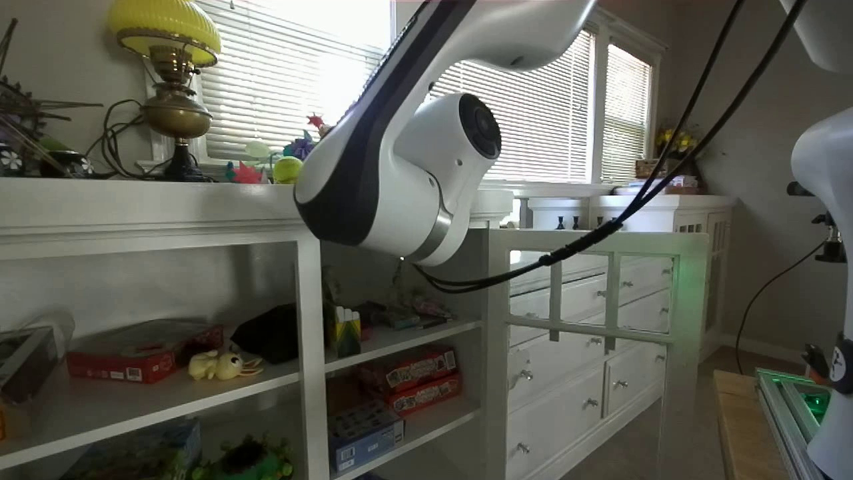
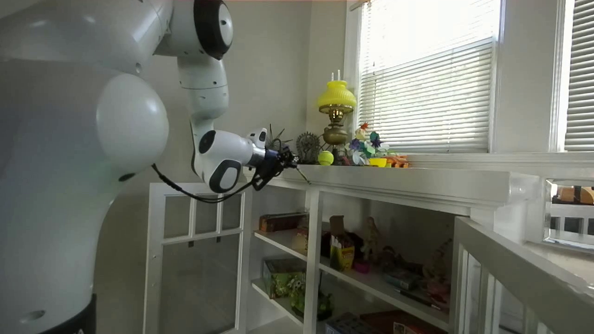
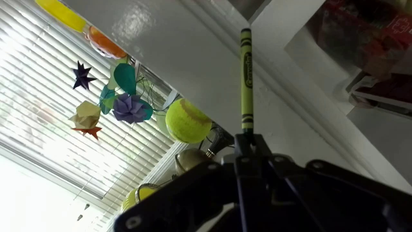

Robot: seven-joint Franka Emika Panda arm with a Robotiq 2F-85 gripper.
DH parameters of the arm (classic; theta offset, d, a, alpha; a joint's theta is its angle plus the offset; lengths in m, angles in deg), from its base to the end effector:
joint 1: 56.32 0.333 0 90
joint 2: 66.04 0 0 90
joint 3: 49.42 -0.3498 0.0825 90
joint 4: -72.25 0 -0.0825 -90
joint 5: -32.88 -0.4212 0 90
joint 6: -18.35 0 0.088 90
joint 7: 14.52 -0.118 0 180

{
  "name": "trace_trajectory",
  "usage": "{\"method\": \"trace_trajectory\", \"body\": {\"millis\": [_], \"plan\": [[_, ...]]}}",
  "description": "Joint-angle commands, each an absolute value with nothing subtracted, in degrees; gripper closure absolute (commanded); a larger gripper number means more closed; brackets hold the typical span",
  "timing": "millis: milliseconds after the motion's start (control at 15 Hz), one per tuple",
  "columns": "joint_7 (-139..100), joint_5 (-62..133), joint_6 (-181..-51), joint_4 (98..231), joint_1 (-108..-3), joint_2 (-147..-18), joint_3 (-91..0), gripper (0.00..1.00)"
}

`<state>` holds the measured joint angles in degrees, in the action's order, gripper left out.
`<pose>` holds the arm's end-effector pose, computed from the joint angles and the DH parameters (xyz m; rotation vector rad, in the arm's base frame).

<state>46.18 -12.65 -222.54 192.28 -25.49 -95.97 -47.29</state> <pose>0.5814 0.2032 0.3418 1.9161 0.5217 1.6203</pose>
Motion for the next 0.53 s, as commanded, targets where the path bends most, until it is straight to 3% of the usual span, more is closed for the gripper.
{"method": "trace_trajectory", "body": {"millis": [0, 467], "plan": [[51.51, -16.87, -223.31, 189.2, -26.46, -93.86, -50.05, 0.98], [57.16, -23.05, -223.57, 181.39, -28.02, -92.4, -52.06, 0.98]]}}
